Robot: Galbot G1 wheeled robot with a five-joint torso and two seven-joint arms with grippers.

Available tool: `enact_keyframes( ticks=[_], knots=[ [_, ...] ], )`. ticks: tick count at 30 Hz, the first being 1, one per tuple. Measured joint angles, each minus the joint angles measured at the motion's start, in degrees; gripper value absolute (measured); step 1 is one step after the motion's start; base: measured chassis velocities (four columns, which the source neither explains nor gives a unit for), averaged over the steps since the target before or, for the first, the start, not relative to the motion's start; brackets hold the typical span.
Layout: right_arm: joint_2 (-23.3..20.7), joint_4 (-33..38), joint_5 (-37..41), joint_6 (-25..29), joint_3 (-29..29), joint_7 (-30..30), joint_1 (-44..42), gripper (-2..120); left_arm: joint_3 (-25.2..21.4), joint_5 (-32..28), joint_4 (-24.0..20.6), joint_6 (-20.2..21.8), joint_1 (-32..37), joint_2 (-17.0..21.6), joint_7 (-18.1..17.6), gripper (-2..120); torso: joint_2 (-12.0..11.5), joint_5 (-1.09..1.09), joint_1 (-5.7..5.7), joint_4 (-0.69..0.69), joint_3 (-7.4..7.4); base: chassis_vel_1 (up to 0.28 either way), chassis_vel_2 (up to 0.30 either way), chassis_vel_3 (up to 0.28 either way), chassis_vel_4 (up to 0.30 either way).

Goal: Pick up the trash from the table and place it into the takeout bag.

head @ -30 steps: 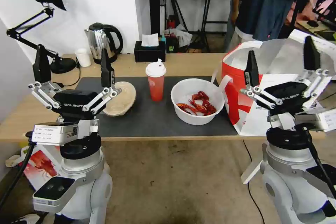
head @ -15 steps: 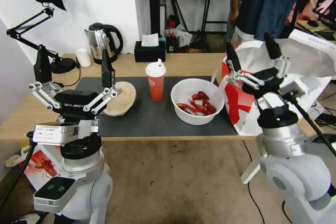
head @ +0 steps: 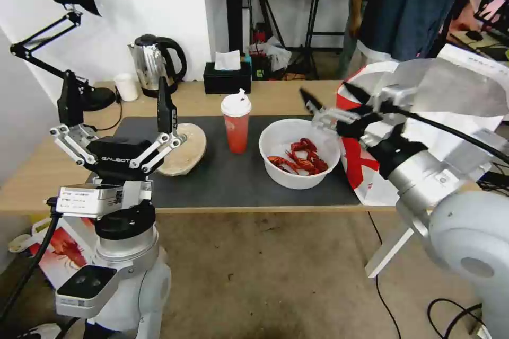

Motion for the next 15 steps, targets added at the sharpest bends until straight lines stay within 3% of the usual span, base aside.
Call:
enact_keyframes(
  ticks=[5, 15],
  knots=[
    [-0.49, -0.03, 1.83, -4.27, -0.03, -0.66, 0.41, 100, 0.2, 0.09, 0.05, -0.02, 0.0, 0.0, 0.0, 100, 0.0, 0.0, 0.0, 0.0, 0.0, 0.0, 0.0, 0.0, 0.0],
    [-2.89, -0.08, -1.85, -5.05, -2.52, -4.9, 0.8, 100, 0.15, 0.13, 0.08, -0.1, 0.02, -0.01, 0.0, 100, 0.0, 0.0, -0.01, 0.0, -0.01, 0.0, 0.0, 0.0, 0.0]
  ],
)
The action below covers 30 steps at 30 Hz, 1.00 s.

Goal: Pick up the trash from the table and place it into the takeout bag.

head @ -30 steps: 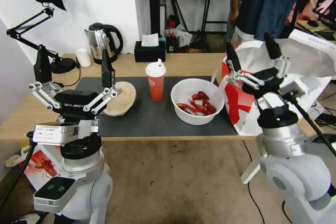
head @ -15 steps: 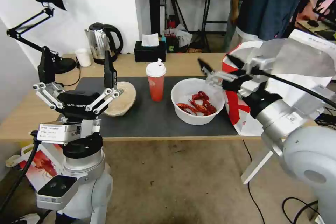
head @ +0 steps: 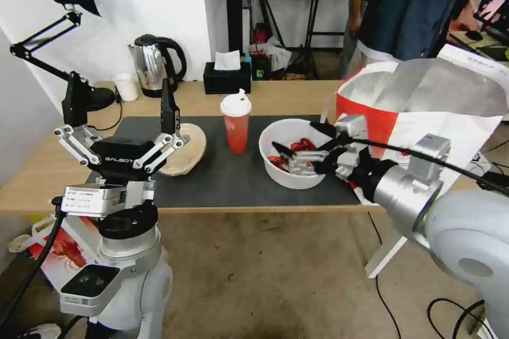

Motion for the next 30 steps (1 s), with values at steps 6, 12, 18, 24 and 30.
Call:
enact_keyframes(
  ticks=[6, 12, 18, 24, 30],
  knots=[
    [-2.08, -0.04, -3.38, 0.43, -5.33, -4.07, 1.48, 100, 0.32, 0.22, 0.05, -0.12, 0.06, 0.0, 0.0, 100, 0.0, -0.01, 0.0, 0.0, 0.0, 0.0, 0.0, 0.0, 0.0],
    [-3.03, -0.08, -7.99, 0.83, -10.04, -8.96, 3.45, 100, 0.39, 0.45, 0.17, -0.48, 0.49, -0.02, -0.01, 100, 0.0, 0.0, 0.0, 0.0, 0.0, 0.0, 0.0, 0.0, 0.0],
    [-3.28, -5.12, -10.72, 1.02, -15.27, -9.71, 7.54, 100, 0.94, 0.91, 0.42, -0.52, 0.45, -0.04, -0.01, 100, 0.0, 0.0, 0.0, 0.0, 0.01, 0.0, 0.0, 0.0, 0.0],
    [-2.92, -7.68, -10.85, 1.07, -17.48, -9.58, 9.76, 100, 0.97, 1.0, 0.8, -0.59, 0.31, -0.05, -0.02, 100, 0.0, 0.0, 0.0, 0.0, 0.01, 0.0, 0.0, 0.0, 0.0],
    [-1.98, -11.5, -11.08, 1.13, -20.55, -9.46, 12.81, 100, 0.95, 1.01, 1.25, -0.77, 0.09, -0.05, -0.03, 100, 0.0, 0.0, 0.0, 0.0, 0.01, 0.0, 0.0, 0.0, 0.0]
  ],
)
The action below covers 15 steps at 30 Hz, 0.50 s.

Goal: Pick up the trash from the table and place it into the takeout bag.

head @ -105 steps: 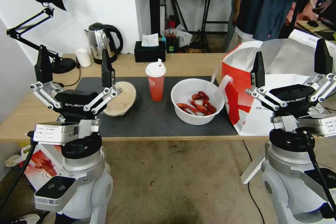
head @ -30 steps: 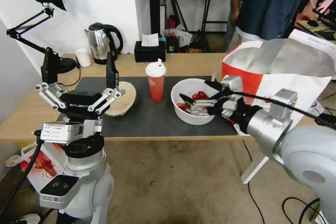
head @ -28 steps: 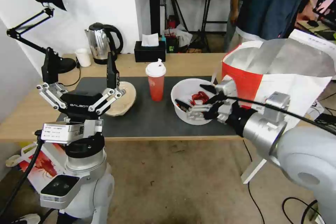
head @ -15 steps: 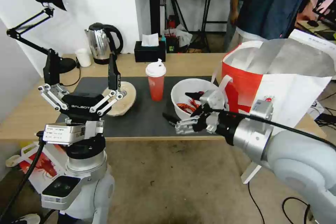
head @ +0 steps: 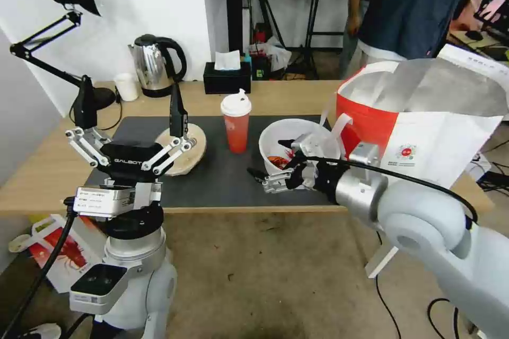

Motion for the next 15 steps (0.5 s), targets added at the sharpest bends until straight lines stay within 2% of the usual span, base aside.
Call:
enact_keyframes(
  ticks=[15],
  knots=[
    [3.0, -8.6, 0.4, 0.09, -6.12, 0.08, 6.4, 100, -0.21, 0.21, 0.52, -0.44, 0.03, -0.01, -0.03, 100, 0.0, 0.0, 0.0, 0.0, 0.0, 0.0, 0.0, 0.0, 0.0]
  ],
)
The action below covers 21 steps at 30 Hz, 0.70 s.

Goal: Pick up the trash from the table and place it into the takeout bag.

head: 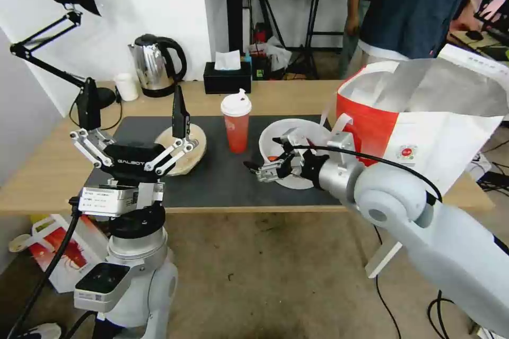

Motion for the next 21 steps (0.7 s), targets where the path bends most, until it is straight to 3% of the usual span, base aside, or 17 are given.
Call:
enact_keyframes(
  ticks=[21],
  knots=[
    [2.16, -7.31, -0.8, 0.03, -3.86, 0.27, 2.99, 100, -0.06, -0.04, 0.18, -0.26, 0.05, -0.01, -0.03, 100, 0.0, 0.0, 0.0, 0.0, 0.0, 0.0, 0.0, 0.0, 0.0]
  ],
)
